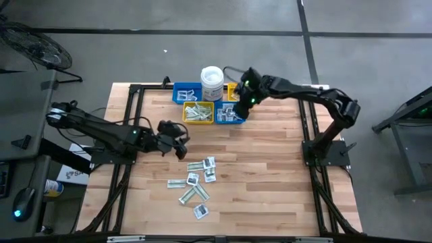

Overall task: Pick & Place First Aid Supplies
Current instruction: Put the black towelette pack into the right blue bin

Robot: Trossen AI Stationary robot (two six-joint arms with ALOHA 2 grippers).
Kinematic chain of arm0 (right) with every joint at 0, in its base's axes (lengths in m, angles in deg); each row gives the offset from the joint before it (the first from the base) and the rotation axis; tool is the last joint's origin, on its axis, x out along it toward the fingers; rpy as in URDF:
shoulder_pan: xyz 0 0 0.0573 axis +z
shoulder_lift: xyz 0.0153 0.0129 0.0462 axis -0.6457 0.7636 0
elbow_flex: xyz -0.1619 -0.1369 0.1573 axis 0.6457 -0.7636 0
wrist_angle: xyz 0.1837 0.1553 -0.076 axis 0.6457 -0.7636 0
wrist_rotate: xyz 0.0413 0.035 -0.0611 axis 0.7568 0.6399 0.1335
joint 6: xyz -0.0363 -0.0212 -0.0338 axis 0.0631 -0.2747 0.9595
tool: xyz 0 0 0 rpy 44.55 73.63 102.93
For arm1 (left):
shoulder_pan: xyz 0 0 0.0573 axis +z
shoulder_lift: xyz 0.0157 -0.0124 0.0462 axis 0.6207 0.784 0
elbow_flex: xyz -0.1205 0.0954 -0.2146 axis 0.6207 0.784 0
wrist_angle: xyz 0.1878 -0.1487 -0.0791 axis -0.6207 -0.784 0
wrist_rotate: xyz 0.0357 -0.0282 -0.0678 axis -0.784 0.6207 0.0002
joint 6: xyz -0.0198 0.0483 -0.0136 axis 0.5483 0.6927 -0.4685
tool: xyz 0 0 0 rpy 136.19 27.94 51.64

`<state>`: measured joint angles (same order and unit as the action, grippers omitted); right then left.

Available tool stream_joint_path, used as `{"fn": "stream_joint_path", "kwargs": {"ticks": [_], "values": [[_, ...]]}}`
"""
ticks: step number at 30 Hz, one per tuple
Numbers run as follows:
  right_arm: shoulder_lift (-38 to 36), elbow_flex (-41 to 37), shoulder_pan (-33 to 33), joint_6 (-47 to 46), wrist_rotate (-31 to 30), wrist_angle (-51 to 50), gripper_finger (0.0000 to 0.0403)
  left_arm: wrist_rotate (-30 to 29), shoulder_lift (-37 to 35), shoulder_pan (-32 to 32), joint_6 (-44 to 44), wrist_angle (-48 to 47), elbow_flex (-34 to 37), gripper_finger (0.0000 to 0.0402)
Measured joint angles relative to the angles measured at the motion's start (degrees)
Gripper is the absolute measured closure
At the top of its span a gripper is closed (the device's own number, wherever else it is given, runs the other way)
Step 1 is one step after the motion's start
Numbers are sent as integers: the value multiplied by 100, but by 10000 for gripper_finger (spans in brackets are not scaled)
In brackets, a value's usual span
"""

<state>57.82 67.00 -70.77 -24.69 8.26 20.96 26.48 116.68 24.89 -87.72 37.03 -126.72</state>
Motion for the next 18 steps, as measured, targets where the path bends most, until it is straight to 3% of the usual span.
{"fn": "stream_joint_path", "kwargs": {"ticks": [3, 14, 18], "values": [[0, 0, 439, -69, -166, 10, 324, 470, 337, 0, 237, 101, 0, 247], [0, -34, 1753, -953, -1942, -81, 325, 1275, 1409, -2, 1023, 1298, 2, 250], [-4, -530, 2052, -1635, -1995, 359, 325, 1651, 1711, 0, 1096, 1474, 7, 276]]}}
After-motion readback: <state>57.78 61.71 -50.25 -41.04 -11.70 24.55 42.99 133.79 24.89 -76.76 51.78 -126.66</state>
